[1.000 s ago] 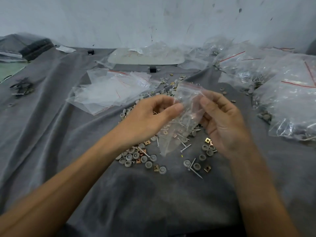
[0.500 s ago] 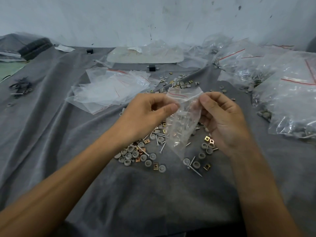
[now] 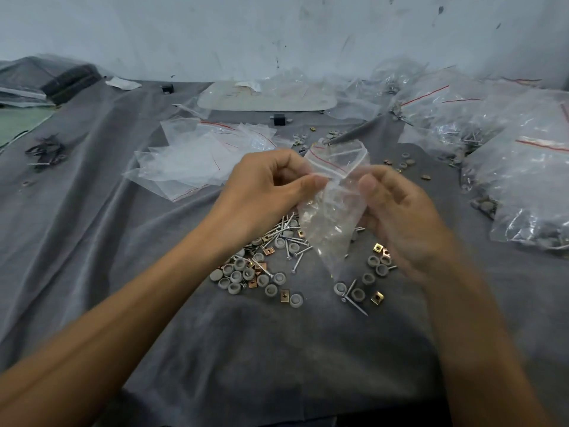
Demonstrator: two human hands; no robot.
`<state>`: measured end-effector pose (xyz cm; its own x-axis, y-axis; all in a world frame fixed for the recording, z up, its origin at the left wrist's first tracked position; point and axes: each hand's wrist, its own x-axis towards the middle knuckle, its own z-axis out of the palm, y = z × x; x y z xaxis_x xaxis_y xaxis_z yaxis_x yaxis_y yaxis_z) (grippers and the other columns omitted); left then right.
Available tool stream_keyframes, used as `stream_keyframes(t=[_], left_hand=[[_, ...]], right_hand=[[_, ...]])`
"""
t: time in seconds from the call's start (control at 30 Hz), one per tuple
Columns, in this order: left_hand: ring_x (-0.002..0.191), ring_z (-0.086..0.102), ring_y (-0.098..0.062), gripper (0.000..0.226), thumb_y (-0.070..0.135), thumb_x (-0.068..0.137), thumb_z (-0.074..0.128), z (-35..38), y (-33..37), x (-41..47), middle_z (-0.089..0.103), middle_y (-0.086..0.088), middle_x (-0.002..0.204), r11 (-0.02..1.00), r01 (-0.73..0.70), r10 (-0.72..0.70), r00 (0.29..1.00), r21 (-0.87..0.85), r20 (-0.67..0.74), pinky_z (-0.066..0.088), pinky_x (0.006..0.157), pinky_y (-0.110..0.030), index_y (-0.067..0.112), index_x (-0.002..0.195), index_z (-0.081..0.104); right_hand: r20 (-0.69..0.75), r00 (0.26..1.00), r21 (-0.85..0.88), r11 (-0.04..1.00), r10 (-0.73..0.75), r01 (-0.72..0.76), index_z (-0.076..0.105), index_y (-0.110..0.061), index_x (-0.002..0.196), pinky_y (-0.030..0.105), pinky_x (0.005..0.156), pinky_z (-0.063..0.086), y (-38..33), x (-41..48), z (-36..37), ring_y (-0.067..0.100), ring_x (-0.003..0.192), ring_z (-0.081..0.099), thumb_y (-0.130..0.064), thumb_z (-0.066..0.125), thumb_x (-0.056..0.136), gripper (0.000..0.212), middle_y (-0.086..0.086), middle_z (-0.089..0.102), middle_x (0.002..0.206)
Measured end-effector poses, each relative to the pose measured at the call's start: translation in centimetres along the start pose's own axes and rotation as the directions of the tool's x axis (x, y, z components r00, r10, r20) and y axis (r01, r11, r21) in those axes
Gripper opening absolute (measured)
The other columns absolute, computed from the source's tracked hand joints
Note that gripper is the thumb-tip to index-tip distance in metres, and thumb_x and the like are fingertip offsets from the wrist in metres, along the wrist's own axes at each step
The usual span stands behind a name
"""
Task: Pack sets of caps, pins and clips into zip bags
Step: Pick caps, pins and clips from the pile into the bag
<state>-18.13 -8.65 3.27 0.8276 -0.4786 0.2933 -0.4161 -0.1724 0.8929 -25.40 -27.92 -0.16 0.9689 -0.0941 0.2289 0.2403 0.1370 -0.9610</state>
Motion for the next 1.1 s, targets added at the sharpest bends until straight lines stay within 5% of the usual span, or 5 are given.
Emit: stream_keyframes(t=[0.3,0.6,0.83,0.93,1.1], left_hand=[[0.065,0.060,-0.014,0.009,0.020,0.093,0.070,-1.4,-0.3,-0.3,0.071,-0.022,0.087,0.990,0.106,-0.106,0.994,-0.097,0.000,0.051,0.053,-0.024,0.013,0.086,0.072],[0.080,0.073,-0.020,0.030,0.045,0.082,0.075,0.2,-0.7,-1.3,0.077,-0.002,0.091,0.997,0.071,-0.075,0.982,0.026,0.173,0.061,0.067,-0.037,0.024,0.104,0.072],[0.073,0.060,-0.044,0.038,0.067,0.089,0.056,0.5,-0.5,-1.5,0.066,-0.025,0.088,0.995,-0.033,0.012,0.977,0.096,0.214,0.053,0.062,-0.060,0.034,0.100,0.072],[0.073,0.064,-0.030,0.047,0.070,0.094,0.045,0.4,-0.7,-1.8,0.067,-0.012,0.085,0.971,-0.068,0.025,0.982,0.227,0.188,0.053,0.066,-0.054,0.030,0.100,0.068],[0.123,0.044,0.005,0.063,0.073,0.077,0.062,-0.5,0.1,-1.8,0.045,0.021,0.134,0.860,-0.208,0.132,0.973,0.467,0.190,0.044,0.099,-0.028,0.051,0.134,0.044]], right_hand=[[0.107,0.993,-0.159,0.987,0.043,-0.026,0.075,-0.028,0.101,0.022,0.077,0.057,0.0,-0.4,-1.0,0.013,0.085,0.068,-0.031,0.088,0.068,0.036,-0.001,0.073,0.093],[-0.072,0.985,-0.142,0.979,-0.155,0.143,0.071,-0.024,0.112,0.019,0.073,0.056,-0.3,-0.1,0.6,0.007,0.088,0.071,-0.040,0.077,0.084,0.032,-0.007,0.075,0.095],[0.044,0.983,-0.194,0.963,-0.180,0.185,0.059,-0.043,0.131,0.024,0.075,0.057,-0.4,-0.3,0.2,0.011,0.094,0.071,-0.041,0.068,0.094,0.037,-0.006,0.072,0.103],[0.051,0.979,-0.282,0.937,-0.199,0.205,0.068,-0.036,0.115,0.020,0.075,0.054,-0.3,-0.3,-0.1,0.008,0.090,0.068,-0.032,0.062,0.100,0.017,-0.006,0.072,0.100],[0.115,0.985,-0.460,0.872,-0.128,0.167,0.067,-0.035,0.108,0.029,0.075,0.055,-0.1,-0.3,-1.2,0.016,0.088,0.067,-0.032,0.061,0.099,0.011,-0.002,0.070,0.098]])
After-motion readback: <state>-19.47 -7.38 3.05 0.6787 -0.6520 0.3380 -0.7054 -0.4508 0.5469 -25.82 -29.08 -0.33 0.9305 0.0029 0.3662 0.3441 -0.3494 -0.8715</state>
